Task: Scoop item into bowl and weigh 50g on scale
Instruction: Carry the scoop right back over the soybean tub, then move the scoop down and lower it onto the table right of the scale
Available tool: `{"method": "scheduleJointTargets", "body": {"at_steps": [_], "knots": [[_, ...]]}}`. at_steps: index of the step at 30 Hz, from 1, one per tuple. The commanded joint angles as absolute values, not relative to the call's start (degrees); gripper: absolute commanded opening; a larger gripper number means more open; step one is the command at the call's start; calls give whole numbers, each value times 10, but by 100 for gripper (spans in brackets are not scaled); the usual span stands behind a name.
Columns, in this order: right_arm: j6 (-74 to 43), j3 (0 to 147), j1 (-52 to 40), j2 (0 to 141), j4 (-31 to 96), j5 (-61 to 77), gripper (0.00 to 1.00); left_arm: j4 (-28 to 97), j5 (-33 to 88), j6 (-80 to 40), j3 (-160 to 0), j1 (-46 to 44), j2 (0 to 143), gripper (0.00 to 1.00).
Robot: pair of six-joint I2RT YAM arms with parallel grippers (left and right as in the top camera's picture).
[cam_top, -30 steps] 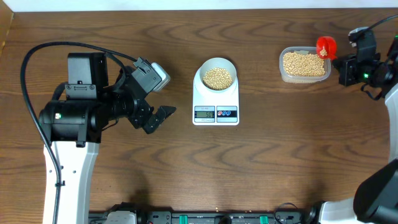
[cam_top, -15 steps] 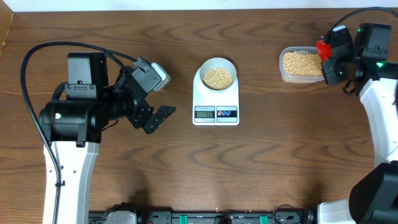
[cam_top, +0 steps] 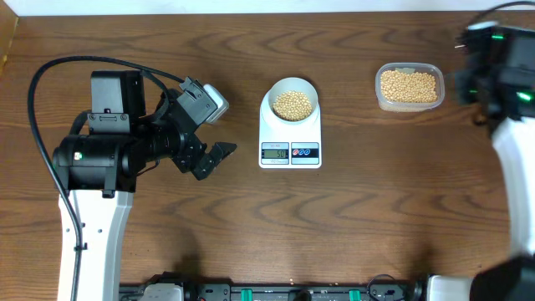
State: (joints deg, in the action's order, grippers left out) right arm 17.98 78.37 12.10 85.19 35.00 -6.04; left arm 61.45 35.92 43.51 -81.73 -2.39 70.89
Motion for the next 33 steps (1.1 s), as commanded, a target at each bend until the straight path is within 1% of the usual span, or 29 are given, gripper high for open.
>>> {"method": "scheduleJointTargets", "body": {"at_steps": [1,4,7,12,17,21,33], "knots": [[28,790,214,815,375,8,1,614,368,434,-827,-22,708,98],[-48,789,297,816,418,90,1,614,369,434,-827,-22,708,98],[-69,781,352,823,451,147,1,614,369,434,-827,-22,708,98],[-69,738,348,823,427,166,1,614,369,434,-827,-22,708,98],[-163,636,360,823,345,192,1,614,369,434,-827,-22,708,98],[-157,599,364,822,338,192,1,614,369,434,-827,-22,708,99],[-111,599,364,772,332,186,1,614,369,434,-827,-22,708,98]]}}
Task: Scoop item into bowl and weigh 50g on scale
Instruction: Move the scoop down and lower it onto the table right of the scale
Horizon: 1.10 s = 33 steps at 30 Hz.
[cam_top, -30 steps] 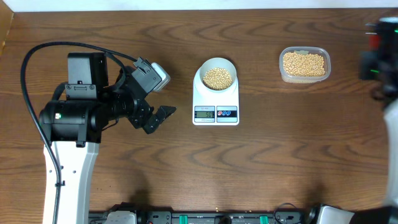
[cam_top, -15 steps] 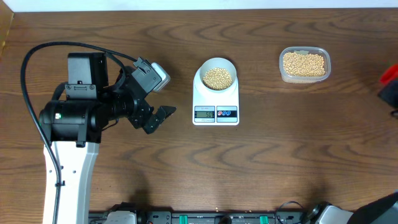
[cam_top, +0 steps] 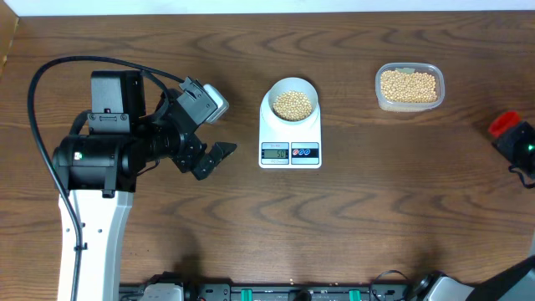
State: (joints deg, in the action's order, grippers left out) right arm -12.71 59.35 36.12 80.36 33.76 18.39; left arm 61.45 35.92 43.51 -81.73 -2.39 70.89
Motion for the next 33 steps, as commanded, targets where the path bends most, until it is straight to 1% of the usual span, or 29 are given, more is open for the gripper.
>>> {"method": "scheduleJointTargets", "body": {"at_steps": [1,6,11,15,17,21,26,31,33], "knots": [[-111,599,364,765,328,186,1,614,369,434,-827,-22,708,98],[-114,593,364,754,311,223,1,614,369,434,-827,-22,708,98],[-201,533,364,754,269,230,1,614,369,434,-827,-22,708,99],[-274,459,364,754,207,240,1,614,369,434,-827,-22,708,98],[-283,422,364,752,178,269,1,614,369,434,-827,-22,708,98],[-281,371,363,751,157,344,1,614,369,434,-827,-22,708,98],[-218,329,356,751,154,446,1,614,369,434,-827,-22,708,99],[-125,296,330,751,156,486,1,614,369,434,-827,-22,708,98],[-118,284,317,751,156,486,1,614,369,434,-827,-22,708,98]]}}
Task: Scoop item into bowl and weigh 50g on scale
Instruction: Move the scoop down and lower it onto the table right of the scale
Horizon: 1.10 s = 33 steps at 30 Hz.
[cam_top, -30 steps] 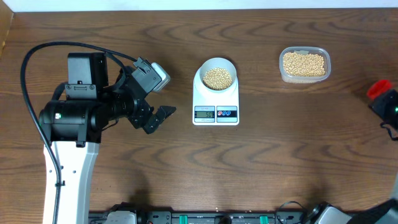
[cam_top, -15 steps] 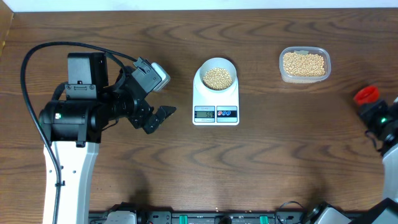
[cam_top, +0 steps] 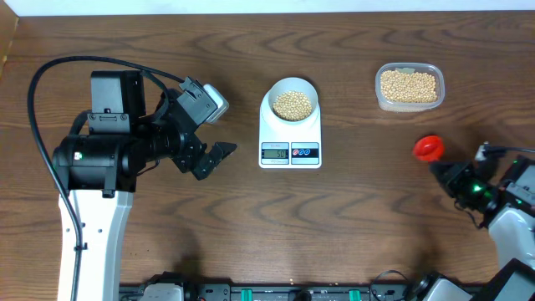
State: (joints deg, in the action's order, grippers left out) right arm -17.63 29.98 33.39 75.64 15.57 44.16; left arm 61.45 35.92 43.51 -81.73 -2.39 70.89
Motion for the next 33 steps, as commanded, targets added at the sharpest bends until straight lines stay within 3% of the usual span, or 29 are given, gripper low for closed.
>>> {"method": "scheduleJointTargets", "body": {"at_steps": [1,4,7,8,10,13,15,23,27,33], "knots": [[-118,279,311,751,156,486,1,614,369,434,-827,-22,708,98],[-119,257,285,751,153,485,2,614,369,434,-827,-22,708,98],[-119,238,266,751,142,479,10,614,369,434,-827,-22,708,99],[-119,234,262,751,139,473,25,614,368,434,-827,-22,708,98],[-119,232,262,751,139,465,46,614,369,434,-827,-22,708,98],[-119,232,262,751,118,447,70,614,369,434,-827,-22,708,98],[-119,232,262,751,98,438,99,614,369,434,-827,-22,708,98],[-115,251,270,707,98,387,99,614,369,434,-827,-22,708,98],[-114,276,271,632,175,286,99,614,369,434,-827,-22,708,98],[-78,312,271,512,223,277,99,614,368,434,-827,-22,708,98]]}}
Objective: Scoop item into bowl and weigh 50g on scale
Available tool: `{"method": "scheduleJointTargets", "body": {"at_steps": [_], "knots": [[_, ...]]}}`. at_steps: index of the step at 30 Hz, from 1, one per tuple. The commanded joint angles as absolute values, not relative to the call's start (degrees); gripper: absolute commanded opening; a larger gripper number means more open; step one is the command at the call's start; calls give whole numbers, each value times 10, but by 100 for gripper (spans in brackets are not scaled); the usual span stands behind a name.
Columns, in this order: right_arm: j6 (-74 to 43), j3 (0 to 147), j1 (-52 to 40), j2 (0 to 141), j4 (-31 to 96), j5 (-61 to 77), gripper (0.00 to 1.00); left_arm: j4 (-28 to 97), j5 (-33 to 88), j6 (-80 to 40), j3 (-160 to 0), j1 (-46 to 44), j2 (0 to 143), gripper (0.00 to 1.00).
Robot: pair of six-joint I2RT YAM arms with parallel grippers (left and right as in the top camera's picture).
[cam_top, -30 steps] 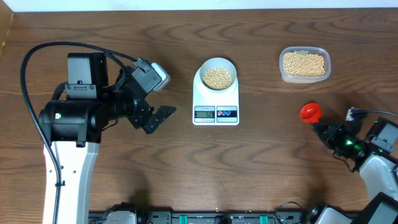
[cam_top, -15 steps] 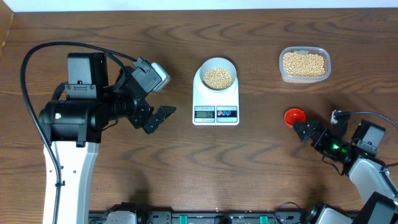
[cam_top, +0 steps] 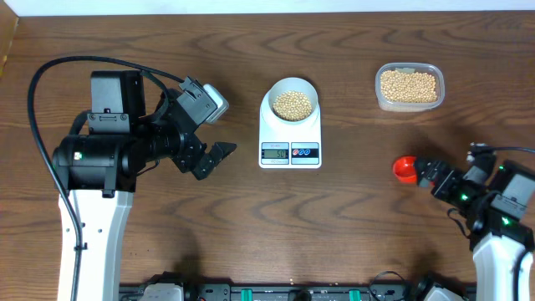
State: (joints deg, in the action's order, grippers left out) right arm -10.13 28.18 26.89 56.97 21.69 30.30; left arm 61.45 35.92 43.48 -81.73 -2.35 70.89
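A white bowl filled with yellow beans sits on the white scale at the table's middle; its display is too small to read. A clear tub of the same beans stands at the back right. My right gripper is low over the table at the right, below the tub, shut on the handle of a red scoop that points left. Left of the scale my left gripper hangs with its fingers apart and nothing between them.
The left arm's black body and cables fill the table's left side. A rail with connectors runs along the front edge. Bare wood lies between the scale and the scoop.
My right gripper has moved left and slightly down in the overhead view, and the red scoop with it, from below the tub towards the scale. The left arm has not moved.
My right arm was first at the far right edge beside the tub. Then the red scoop showed at the right edge, then nearer in below the tub, and now further left. Bowl, scale, tub and left arm stayed put.
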Motion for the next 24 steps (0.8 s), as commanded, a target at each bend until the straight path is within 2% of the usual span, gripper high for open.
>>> {"method": "scheduleJointTargets", "body": {"at_steps": [1,12,24], "knots": [[-78,318,271,489,224,277,99,614,369,434,-827,-22,708,98],[-86,331,271,321,224,274,99,614,369,434,-827,-22,708,98],[-98,331,269,311,302,276,99,614,369,434,-827,-22,708,98]]}}
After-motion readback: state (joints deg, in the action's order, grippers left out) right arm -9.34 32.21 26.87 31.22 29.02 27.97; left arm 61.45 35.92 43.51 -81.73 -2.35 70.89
